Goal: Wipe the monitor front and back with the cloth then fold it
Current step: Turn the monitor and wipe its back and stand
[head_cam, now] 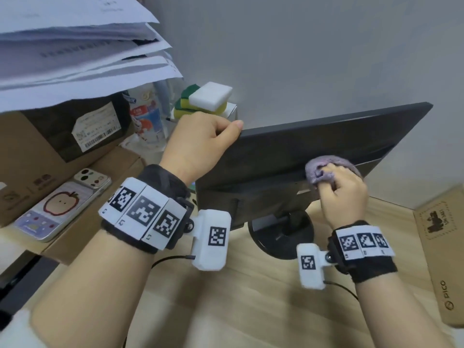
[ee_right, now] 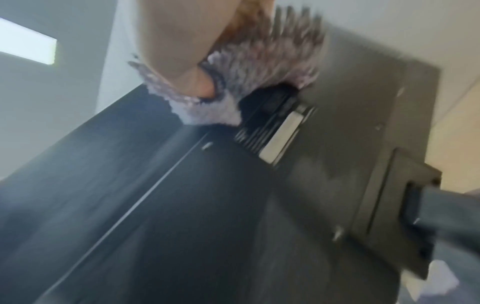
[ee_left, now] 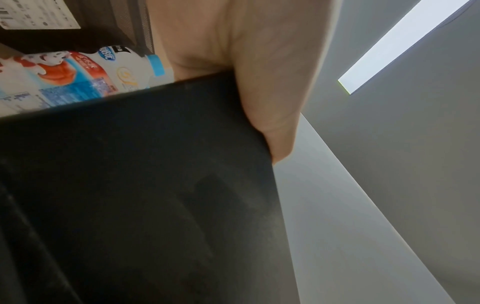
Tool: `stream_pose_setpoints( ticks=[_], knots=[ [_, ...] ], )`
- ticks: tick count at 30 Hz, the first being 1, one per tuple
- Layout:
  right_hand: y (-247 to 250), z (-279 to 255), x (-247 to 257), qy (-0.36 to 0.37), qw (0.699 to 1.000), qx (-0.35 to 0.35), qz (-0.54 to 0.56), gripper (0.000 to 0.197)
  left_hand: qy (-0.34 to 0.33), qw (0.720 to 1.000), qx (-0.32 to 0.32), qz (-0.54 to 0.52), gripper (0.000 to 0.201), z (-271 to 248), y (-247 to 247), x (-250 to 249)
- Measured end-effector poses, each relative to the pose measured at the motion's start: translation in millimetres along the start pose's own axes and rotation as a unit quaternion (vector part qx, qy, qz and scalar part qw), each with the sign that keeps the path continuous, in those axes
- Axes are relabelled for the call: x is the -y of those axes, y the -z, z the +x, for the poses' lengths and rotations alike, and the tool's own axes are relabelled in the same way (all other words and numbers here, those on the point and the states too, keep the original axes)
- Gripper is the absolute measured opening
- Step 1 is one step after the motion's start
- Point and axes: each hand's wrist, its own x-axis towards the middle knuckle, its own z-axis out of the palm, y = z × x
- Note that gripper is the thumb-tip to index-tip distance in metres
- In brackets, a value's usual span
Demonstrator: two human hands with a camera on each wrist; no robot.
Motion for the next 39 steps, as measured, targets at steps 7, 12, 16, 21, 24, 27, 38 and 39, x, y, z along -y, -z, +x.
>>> stream_pose_setpoints(
  ticks=[7,12,16,21,24,27,38,39],
  knots=[
    [-36.8,-45.8,105.2,0.196,0.974,0.038,0.107,0.012,0.060,0.998,-0.012,0.004,0.047,-4.1,-1.5,-1.8],
    [-31.9,-34.2,71.9,0.255,0.952,0.074,0.155,0.013,0.100,0.995,-0.001,-0.006,0.046,-11.6,4.5,-2.2],
    [-13.6,-1.0,-10.0,0.204,0.976,0.003,0.083,0.019,0.134,0.991,-0.009,0.007,0.039,-11.8,4.6,-9.7],
    [17.2,54.2,-111.8,-0.011,0.998,-0.037,0.054,0.036,0.153,0.987,-0.036,0.027,0.028,0.1,-5.4,-23.3],
    [20.2,70.4,-135.7,-0.046,0.997,-0.044,0.043,0.044,0.165,0.985,-0.043,0.036,0.028,1.5,-8.4,-25.5],
    [8.8,54.8,-105.4,0.045,0.996,-0.052,0.055,0.033,0.170,0.984,-0.036,0.037,0.026,-0.3,-9.8,-30.0],
    [-53.1,-50.9,94.9,0.346,0.898,0.072,0.262,0.007,0.174,0.984,-0.023,0.001,0.036,-21.8,-3.8,-33.3],
    [-54.7,-52.4,99.6,0.357,0.893,0.080,0.263,0.012,0.177,0.984,-0.018,-0.003,0.037,-22.2,-3.8,-33.7]
  ],
)
